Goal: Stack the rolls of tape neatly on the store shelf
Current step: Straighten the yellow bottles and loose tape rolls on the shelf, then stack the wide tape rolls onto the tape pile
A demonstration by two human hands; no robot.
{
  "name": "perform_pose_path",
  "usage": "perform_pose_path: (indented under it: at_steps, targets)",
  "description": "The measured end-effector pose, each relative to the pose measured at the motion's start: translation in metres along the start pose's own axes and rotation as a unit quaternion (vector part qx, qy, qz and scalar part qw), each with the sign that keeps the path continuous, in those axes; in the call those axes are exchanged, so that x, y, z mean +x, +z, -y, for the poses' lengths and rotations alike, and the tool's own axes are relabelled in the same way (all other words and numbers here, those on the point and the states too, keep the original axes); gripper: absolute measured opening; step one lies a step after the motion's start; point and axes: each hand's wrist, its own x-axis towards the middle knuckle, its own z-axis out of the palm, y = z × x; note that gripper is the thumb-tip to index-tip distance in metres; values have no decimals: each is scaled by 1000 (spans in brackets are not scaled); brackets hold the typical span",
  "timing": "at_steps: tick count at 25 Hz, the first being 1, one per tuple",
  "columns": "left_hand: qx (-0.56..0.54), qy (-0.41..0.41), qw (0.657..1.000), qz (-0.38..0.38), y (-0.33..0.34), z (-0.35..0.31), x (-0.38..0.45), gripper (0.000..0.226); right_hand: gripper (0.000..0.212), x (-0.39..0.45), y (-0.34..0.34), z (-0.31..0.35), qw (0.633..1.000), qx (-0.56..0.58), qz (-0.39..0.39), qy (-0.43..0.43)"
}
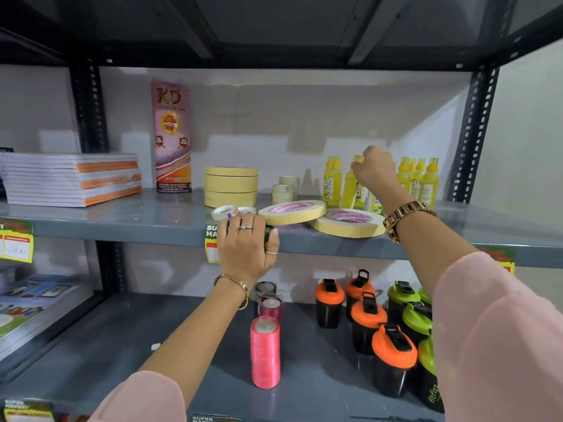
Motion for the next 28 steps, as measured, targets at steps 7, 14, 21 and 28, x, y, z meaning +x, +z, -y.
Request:
perform_pose_path:
  at_steps: [7,14,21,28]
  targets:
    - [-11,-2,999,38,-8,-2,1,40,39,-17,-10,-4,1000,4,2,-25]
    - [-26,-16,995,94,-15,-4,2,42,30,-53,-17,-4,997,9,59,-58]
    - [-58,-13,990,125,-24,-2,3,44,23,-64,-14,-3,996,2,72,-61]
    - [-76,-8,987,138,-24,2,6,44,52,-96,-19,6,955,-123,255,-86]
